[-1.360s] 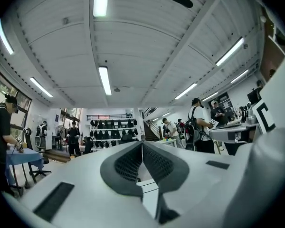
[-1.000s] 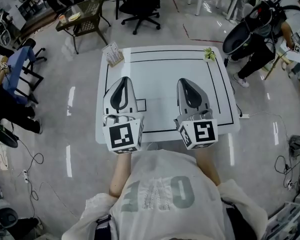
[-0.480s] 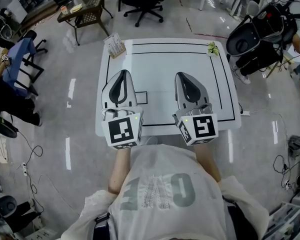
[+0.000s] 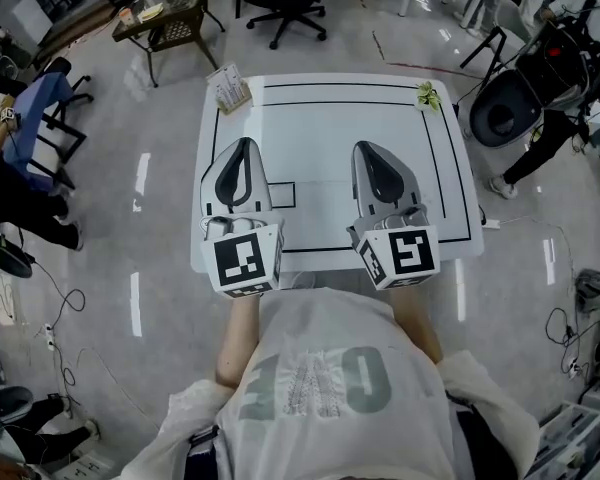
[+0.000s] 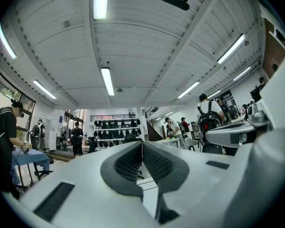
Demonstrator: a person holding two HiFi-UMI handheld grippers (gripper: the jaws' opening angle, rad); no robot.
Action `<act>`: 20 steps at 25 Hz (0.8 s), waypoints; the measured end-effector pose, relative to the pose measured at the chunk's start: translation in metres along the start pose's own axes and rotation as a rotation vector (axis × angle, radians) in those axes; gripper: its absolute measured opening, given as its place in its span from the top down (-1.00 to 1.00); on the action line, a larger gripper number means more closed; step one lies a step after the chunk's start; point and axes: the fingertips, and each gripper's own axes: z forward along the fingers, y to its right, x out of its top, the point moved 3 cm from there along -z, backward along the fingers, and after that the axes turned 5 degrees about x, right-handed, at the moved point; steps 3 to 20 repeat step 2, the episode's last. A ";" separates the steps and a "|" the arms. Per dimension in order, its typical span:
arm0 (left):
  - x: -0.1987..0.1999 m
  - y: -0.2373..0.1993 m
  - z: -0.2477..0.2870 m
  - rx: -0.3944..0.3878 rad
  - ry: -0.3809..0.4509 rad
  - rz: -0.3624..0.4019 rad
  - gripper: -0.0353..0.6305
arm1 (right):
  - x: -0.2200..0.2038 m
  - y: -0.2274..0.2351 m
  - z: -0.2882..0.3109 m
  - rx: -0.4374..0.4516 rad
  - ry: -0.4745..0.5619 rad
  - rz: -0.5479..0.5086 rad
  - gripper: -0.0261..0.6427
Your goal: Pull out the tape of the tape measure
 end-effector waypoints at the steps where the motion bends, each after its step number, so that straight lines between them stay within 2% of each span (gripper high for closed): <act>1: 0.000 -0.001 0.001 0.002 0.000 -0.001 0.81 | 0.000 0.000 0.001 0.000 0.000 0.001 0.82; 20: 0.000 -0.002 0.001 0.004 -0.001 -0.002 0.81 | 0.001 0.001 0.001 0.000 0.000 0.001 0.82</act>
